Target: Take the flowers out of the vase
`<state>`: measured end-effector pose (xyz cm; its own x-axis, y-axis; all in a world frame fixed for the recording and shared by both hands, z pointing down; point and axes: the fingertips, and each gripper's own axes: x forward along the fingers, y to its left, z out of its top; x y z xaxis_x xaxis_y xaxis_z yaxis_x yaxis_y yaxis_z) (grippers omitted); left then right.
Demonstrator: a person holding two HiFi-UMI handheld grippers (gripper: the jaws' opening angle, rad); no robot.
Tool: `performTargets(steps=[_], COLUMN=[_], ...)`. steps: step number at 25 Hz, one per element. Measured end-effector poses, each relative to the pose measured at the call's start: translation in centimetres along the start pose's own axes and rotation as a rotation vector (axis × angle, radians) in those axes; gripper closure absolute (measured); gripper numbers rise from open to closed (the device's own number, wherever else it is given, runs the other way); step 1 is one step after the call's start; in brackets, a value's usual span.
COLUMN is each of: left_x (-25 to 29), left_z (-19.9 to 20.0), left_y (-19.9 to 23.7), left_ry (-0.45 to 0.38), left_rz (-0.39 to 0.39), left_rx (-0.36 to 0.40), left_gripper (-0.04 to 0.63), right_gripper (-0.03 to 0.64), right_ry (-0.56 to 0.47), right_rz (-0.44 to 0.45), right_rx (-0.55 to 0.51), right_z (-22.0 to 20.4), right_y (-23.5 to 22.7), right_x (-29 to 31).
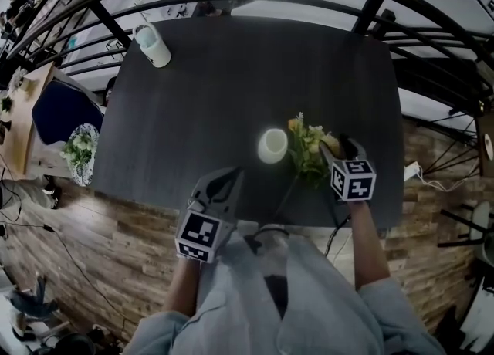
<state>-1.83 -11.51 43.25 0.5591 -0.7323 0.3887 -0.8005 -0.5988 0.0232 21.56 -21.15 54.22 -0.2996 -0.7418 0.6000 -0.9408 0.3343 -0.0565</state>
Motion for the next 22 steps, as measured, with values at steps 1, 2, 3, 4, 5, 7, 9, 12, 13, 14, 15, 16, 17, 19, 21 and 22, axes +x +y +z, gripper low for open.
performTargets(steps=[1,2,3,4,5,7,9,12,13,14,15,16,17,19,21,22], left_x=[0.1,0.2,0.3,0.4,0.4,0.6,0.7,0.8,0.8,0.9,0.9,1.0,1.0,1.1,1.2,1.2], left_z=[0.1,0.1,0.2,0.3,0.3,0.5,0.6,0.8,0.8,0.9,0.9,1.0,1.1,1.2,1.4,1.5], left_y=[0.0,-0.1,-0.2,-0.3,-0.4,-0.5,-0.6,-0.7,-0.7,-0.7,-0.7,-0.7,-0.8,-0.9,-1.1,-1.1], left_ry=[-0.002,-0.003,-0.005,-0.006,-0.007,-0.011,-0.014,-0.016,-0.017,-0.019,-0.021,-0.024,-0.026,-0.031,-0.036,-0.039], left_rz=[-0.004,-0.008,-0.012,-0.016,-0.02,-0.028,-0.035,-0.044,-0.047,-0.05,-0.053,-0.056,-0.059,-0.066,-0.073,-0.077], left_rx=[0.001,0.001,0.002,0.003,0.004,0.009,0.012,0.015,0.016,0.017,0.018,0.019,0.02,0.024,0.027,0.029], left_gripper=[0.595,0.595,0.595,0.595,0.595,0.595,0.595,0.595,0.595,0.595,0.595,0.595,0.595,0.595,0.595,0.595], right_gripper=[0.344,0.344,0.345,0.348,0.354,0.376,0.407,0.459,0.474,0.492,0.505,0.522,0.525,0.563,0.606,0.611], right_ry=[-0.007,-0.014,-0.022,-0.032,-0.045,-0.076,-0.103,-0.129,-0.138,-0.15,-0.166,-0.184,-0.202,-0.23,-0.246,-0.25], right_rz=[0.004,0.008,0.013,0.017,0.022,0.029,0.033,0.036,0.038,0.042,0.048,0.054,0.056,0.052,0.045,0.045], right_rx=[-0.011,-0.022,-0.029,-0.03,-0.026,-0.012,-0.004,-0.015,-0.021,-0.024,-0.025,-0.025,-0.022,-0.011,-0.006,-0.009], right_z=[0.2,0.5,0.7,0.9,1.1,1.7,2.3,3.0,3.3,3.5,3.8,4.1,4.4,4.7,4.9,5.0], right_y=[0.2,0.5,0.8,1.1,1.4,2.0,2.6,3.6,4.0,4.4,4.8,5.1,5.4,5.7,6.0,6.2], right_x=[-0.3,-0.6,-0.9,-1.2,-1.5,-2.1,-2.8,-3.6,-3.9,-4.2,-4.4,-4.7,-5.0,-5.6,-6.2,-6.5])
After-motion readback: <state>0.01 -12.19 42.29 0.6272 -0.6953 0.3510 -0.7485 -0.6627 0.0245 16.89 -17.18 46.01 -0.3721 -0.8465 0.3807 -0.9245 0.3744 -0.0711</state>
